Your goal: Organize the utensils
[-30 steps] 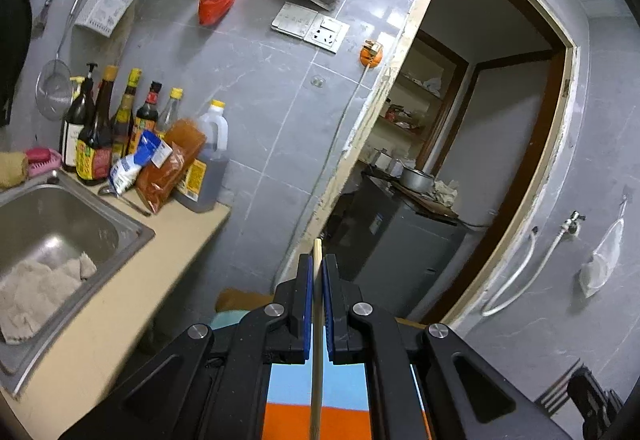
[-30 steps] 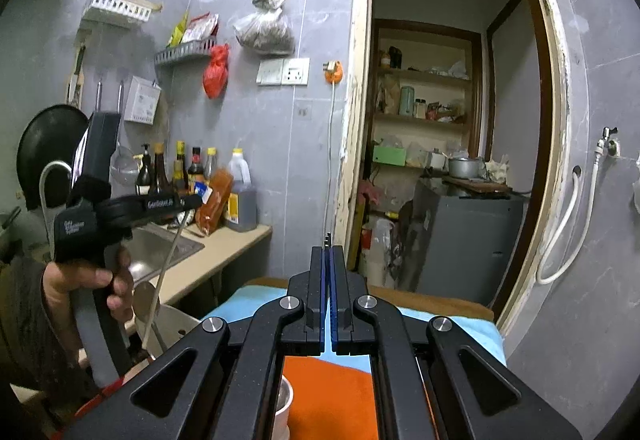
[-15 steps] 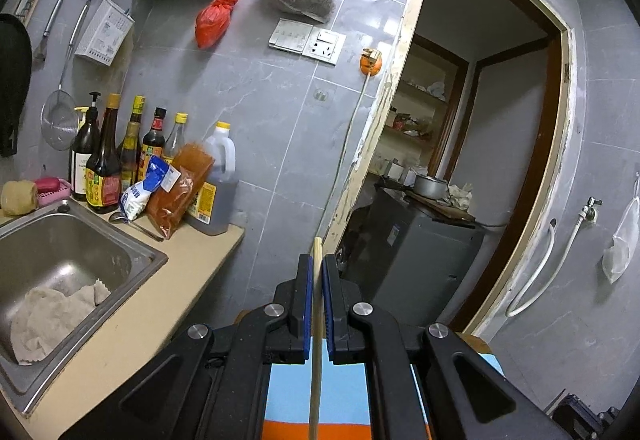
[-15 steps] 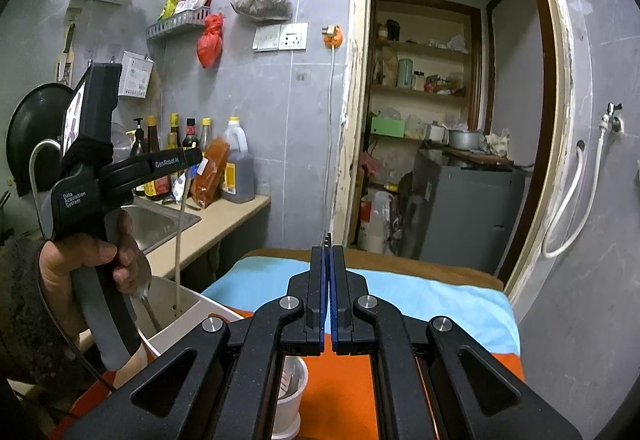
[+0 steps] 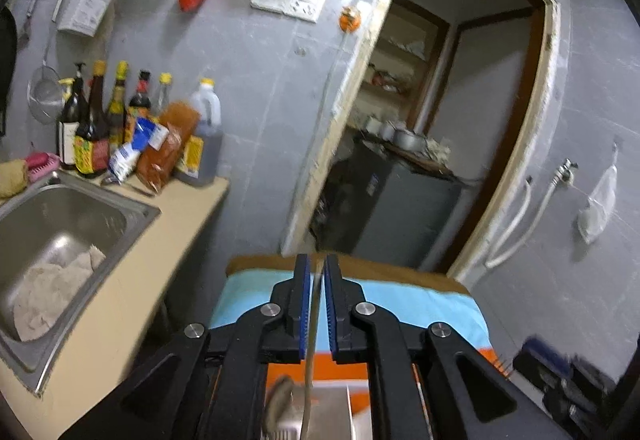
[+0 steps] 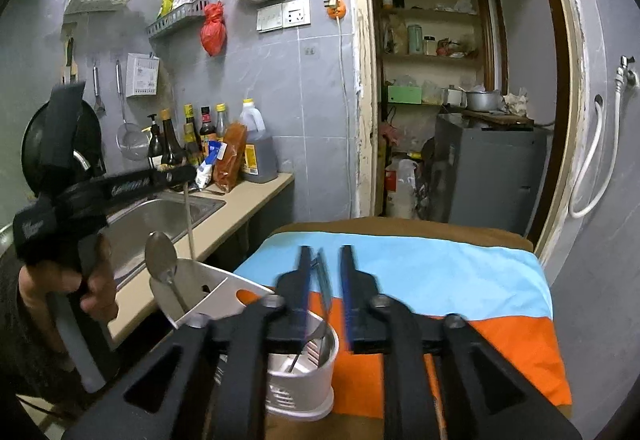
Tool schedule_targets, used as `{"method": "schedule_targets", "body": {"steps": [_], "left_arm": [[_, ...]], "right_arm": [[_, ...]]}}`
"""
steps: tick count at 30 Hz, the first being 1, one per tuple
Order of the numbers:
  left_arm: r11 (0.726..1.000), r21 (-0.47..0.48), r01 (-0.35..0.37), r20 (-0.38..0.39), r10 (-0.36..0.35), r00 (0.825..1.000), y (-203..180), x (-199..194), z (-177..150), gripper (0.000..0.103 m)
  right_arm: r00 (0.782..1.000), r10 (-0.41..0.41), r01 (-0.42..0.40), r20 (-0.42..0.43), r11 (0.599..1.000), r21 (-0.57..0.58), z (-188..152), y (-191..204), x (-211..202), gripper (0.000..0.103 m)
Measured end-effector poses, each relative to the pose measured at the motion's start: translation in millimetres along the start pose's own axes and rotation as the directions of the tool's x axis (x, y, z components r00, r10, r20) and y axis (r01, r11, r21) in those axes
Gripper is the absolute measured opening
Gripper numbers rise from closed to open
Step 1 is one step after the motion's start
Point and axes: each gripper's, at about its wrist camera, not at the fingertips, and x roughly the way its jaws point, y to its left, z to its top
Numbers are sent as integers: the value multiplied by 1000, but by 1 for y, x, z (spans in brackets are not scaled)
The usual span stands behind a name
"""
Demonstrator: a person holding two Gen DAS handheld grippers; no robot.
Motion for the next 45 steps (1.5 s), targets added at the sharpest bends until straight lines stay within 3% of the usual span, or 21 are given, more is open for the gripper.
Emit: {"method": "schedule_targets", "body": {"steps": [1, 4, 6, 7, 9, 11, 14, 17, 20, 31, 39, 45], "left_arm": [[1000, 3, 6, -14, -6, 1000, -1, -2, -3, 10], [1000, 4, 23, -36, -23, 999, -3, -7, -10, 18], [1000, 2, 31, -36, -30, 999, -7, -13, -15, 32], [999, 0, 33, -33, -33, 999, -8, -15, -16, 36], [1000, -3, 29, -28, -29, 999, -12, -21, -17, 61], [1000, -9, 20, -13, -20, 1000, -18, -29, -18, 74], [1000, 8, 1, 6, -1, 1000, -31, -38, -19, 87], [999, 32, -17, 29, 16, 999, -46, -48, -22, 98], [997, 61, -48, 54, 44, 998, -63, -59, -29, 102], [978, 183, -101, 92, 85, 992, -133, -86, -72, 102], [981, 168, -100, -11, 103, 995, -165, -81, -116, 102], [981, 163, -110, -99, 127, 987, -178, -64, -150, 102]], "right_arm": [[1000, 4, -4, 8, 1000, 12, 0, -2, -3, 30], [1000, 4, -4, 18, 1000, 31, 1, -8, -9, 31], [1000, 4, -5, 25, 999, 45, 1, -13, -14, 31], [1000, 0, -2, 30, 999, 53, 1, -16, -17, 36], [999, -11, 8, 47, 998, 66, 2, -20, -25, 47], [997, -36, 31, 63, 996, 83, 3, -27, -34, 57], [995, -57, 48, 77, 993, 110, 4, -39, -49, 74], [992, -77, 65, 103, 991, 113, 5, -51, -66, 79], [987, -101, 87, 127, 990, 109, 3, -64, -81, 95], [980, -169, 159, 102, 982, 100, -18, -120, -119, 95], [978, -207, 206, 2, 975, 83, -42, -173, -119, 95], [979, -188, 196, -83, 976, 93, -62, -209, -104, 95]]}}
